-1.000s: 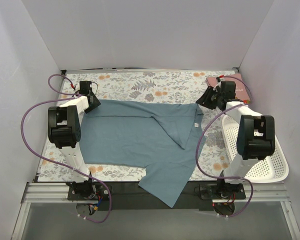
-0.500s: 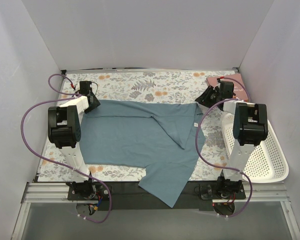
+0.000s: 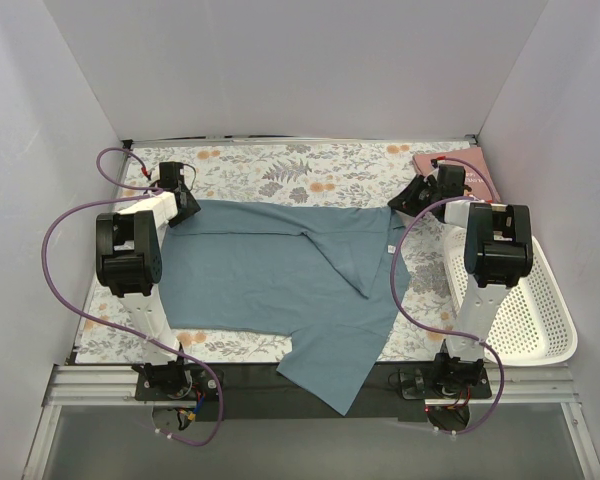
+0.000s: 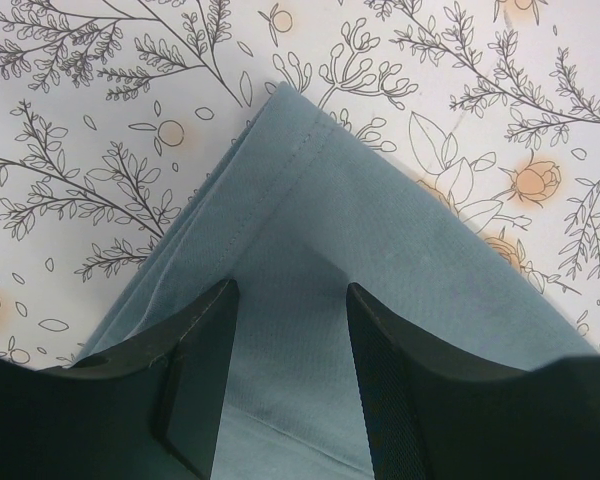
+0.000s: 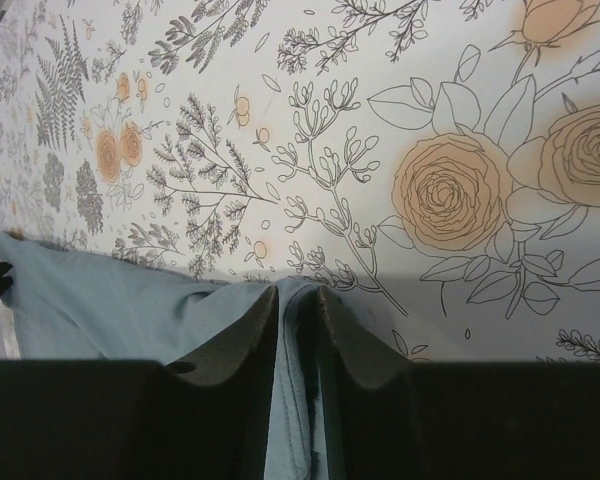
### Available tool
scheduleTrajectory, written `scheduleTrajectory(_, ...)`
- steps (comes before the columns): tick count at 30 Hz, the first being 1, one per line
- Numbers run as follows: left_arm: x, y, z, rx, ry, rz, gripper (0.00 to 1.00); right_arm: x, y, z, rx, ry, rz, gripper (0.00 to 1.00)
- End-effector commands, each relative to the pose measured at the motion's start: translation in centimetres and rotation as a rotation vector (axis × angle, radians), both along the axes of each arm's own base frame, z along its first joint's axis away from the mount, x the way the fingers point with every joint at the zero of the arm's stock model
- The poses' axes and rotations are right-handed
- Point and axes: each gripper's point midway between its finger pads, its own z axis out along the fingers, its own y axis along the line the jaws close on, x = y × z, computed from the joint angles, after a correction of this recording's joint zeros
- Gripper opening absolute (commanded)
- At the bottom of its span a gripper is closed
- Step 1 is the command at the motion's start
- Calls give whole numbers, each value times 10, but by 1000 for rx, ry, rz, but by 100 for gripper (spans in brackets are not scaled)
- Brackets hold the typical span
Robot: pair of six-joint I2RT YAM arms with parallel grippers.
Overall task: Fold and stack the t-shirts
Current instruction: Fold the tshirt
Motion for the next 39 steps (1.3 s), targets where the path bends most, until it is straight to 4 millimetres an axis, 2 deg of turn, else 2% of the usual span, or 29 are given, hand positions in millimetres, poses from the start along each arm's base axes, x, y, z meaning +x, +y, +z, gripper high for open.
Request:
scheduleTrajectory(1, -20, 9, -17, 35, 100, 15, 47, 8, 3, 14, 26, -51, 17, 26)
scheduleTrajectory(6, -21, 9, -18, 34, 103, 14, 47, 4, 3, 13, 28, -43, 17, 26)
scheduleTrajectory(11, -21, 7, -19, 32, 106, 11, 47, -6, 2, 4, 24, -15, 6, 33)
scheduleTrajectory(16, -20, 8, -18, 34, 105, 11, 47, -8, 3, 2, 30, -6, 9, 32)
scheduleTrajectory(18, -21, 8, -19, 36, 108, 10, 47, -6, 2, 3, 24, -12, 6, 27)
scheduleTrajectory(19, -22, 9, -20, 38, 110, 11, 47, -3, 0, 5, 16, -22, 1, 17)
scheduleTrajectory(22, -22, 8, -22, 43, 120, -2, 47, 3, -9, 5, 1, -28, -24, 1)
scheduleTrajectory(29, -29, 23, -24, 148, 171, -27, 48, 28, -39, 13, -22, -76, -67, 1)
scheduleTrajectory(32, -30, 28, -23, 180, 181, -27, 48, 35, -41, 14, -31, -92, -47, 1)
scheduleTrajectory(38, -27, 26, -25, 170, 178, -23, 50, 33, -37, 0, -20, -63, -22, 1)
scheduleTrajectory(39, -26, 24, -24, 166, 175, -25, 50, 33, -37, 1, -20, -63, -18, 7)
